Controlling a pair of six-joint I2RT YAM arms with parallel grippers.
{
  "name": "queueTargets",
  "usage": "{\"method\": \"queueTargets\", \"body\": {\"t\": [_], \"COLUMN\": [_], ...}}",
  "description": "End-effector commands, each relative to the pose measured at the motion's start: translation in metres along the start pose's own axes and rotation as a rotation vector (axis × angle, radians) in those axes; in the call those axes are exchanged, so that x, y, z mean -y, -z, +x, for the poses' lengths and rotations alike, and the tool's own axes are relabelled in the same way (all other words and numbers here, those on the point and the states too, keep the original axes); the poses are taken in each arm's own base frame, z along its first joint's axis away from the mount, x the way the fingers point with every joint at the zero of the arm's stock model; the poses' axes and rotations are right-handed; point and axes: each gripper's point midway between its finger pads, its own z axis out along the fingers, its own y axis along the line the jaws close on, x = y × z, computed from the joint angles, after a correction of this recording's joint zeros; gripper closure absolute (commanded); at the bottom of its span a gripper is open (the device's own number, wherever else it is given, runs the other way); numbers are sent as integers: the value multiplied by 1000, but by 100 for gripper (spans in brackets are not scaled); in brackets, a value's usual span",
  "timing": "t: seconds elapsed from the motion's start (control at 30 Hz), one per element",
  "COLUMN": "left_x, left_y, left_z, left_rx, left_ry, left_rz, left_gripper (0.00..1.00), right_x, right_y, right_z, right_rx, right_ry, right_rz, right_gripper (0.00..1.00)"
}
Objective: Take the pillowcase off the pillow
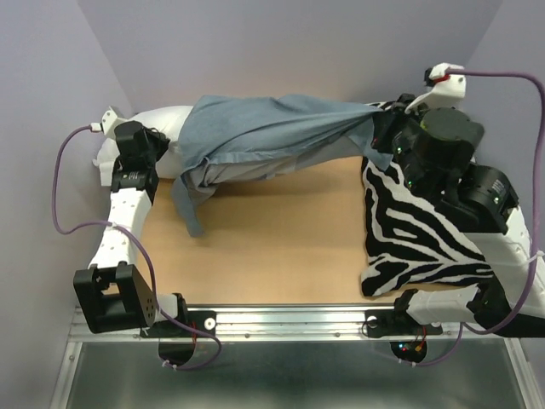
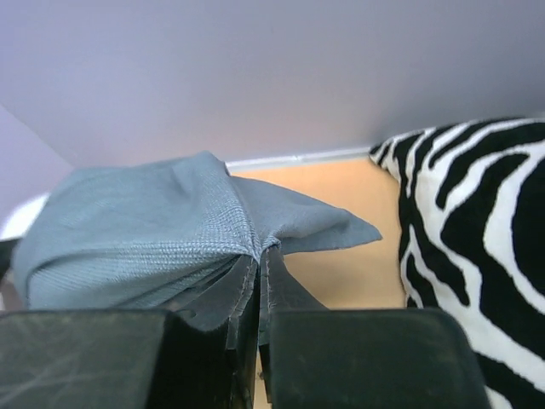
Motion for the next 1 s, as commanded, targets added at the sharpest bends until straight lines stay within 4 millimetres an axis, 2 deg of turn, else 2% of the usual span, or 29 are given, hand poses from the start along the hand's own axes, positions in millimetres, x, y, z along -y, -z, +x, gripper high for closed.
{"method": "queueTargets", "body": {"t": [0.0,0.07,0.13,0.17,0.27,0.3,0.33,0.4,0.43,0.47,0.5,0.53,0.57,0.6,0.63,0.67,0.77,0.8,0.83,0.87,0.93,0.97], "left_x": [-19,-15,-6,-2,16,21,34,39,44,42,42,41,40,33,30,27,25,26,24,22,23,24], "left_y": [-26,-30,-28,-22,-8,-1,7,22,28,31,36,39,39,35,33,28,24,22,21,22,25,26], "left_z": [-18,-11,-3,-7,0,-2,9,14,23,23,37,40,44,56,62,72,86,88,91,94,94,93], "left_rx": [85,61,46,68,72,81,63,59,46,47,19,13,4,-26,-43,-78,-132,-144,-153,-161,-160,-155], "left_ry": [-57,-78,-100,-106,-148,-158,-178,-203,-211,-208,-218,-223,-230,-248,-259,-282,-314,-319,-319,-311,-294,-292], "left_rz": [-55,-46,-36,-36,-4,7,40,61,81,81,97,104,104,94,91,91,94,97,93,92,102,108], "left_gripper": [100,100,100,100,100,100,100,100,100,100,100,100,100,100,100,100,99,95,90,78,65,59], "right_x": [76,65,50,30,-4,-18,-27,-45,-53,-56,-61,-60,-59,-64,-48,-32,-14,-12,-12,-18,-21,-20], "right_y": [59,59,51,37,10,-9,-16,-30,-43,-51,-57,-75,-84,-91,-111,-133,-156,-159,-159,-154,-148,-146], "right_z": [-127,-133,-122,-102,-55,-17,-2,38,74,93,111,148,165,185,199,223,257,275,279,286,284,279], "right_rx": [300,302,275,225,117,44,16,-61,-123,-155,-194,-262,-301,-362,-401,-457,-544,-587,-599,-625,-623,-604], "right_ry": [-206,-205,-184,-150,-85,-17,-1,40,90,117,133,182,189,170,156,119,95,103,106,92,85,85], "right_rz": [166,107,59,7,-62,-63,-85,-133,-140,-130,-138,-112,-109,-152,-118,-94,-65,-66,-70,-111,-135,-125], "right_gripper": [99,99,100,99,99,99,99,99,99,99,99,99,99,99,99,99,97,90,85,67,52,39]}}
